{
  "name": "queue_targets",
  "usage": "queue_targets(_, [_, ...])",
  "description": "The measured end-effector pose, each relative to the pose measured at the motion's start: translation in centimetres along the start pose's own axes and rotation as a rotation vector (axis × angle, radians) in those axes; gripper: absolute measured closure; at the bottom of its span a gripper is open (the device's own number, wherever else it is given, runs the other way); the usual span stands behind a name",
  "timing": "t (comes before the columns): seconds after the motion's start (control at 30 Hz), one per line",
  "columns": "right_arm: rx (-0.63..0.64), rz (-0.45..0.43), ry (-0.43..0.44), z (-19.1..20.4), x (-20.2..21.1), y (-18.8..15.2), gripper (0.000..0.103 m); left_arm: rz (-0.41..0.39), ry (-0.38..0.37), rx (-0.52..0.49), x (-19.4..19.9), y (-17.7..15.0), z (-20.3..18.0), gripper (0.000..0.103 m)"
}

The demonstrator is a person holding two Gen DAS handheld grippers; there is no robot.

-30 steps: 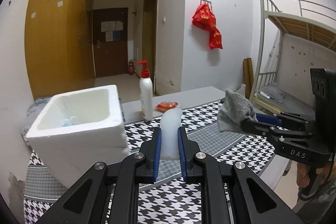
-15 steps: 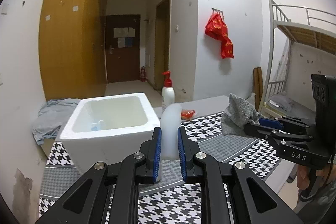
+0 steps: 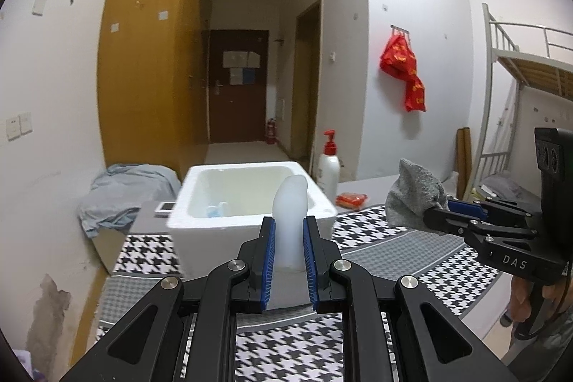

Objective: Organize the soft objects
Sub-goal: 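Carry the grey sock with the right tool and the white roll with the left tool toward the box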

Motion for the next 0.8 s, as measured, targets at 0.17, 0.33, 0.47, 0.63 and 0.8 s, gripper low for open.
queue_targets(0.17, [0.022,-0.007,0.035,1.4,-0.8,0.8,0.070,-0.007,0.033,0.011,0.7,0.1,1.3,0.086])
queue_targets(0.33, [0.039,-0.008,0.069,2.8,-1.5,1.6,0.070,-0.017,0.066,0.022,1.5,0.0,2.7,0.086])
queue_targets(0.47, [0.051,-0.005,0.081,3.6,-2.3,2.2,0.070,-0.019,0.096,0.030,2.1,-0.1,3.7,0.086])
queue_targets(0.63, [0.059,0.001,0.100,4.3,-3.4,3.0,0.070,-0.024,0.130,0.041,2.7,-0.1,4.8,0.086])
queue_targets(0.8, [0.054,0.008,0.112,4.6,-4.7,3.8,0.070,-0.030,0.158,0.054,3.1,-0.3,5.9,0.086])
Point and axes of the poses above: each gripper's, at about its wrist camera, not at the fingertips, and x roughly against the way its jaws point, z to its left, y to its top, the point moved 4 cm from there along -x, roughly the way its jaws point, and after that the axes turned 4 degrees about -x, right-handed, at the moved point
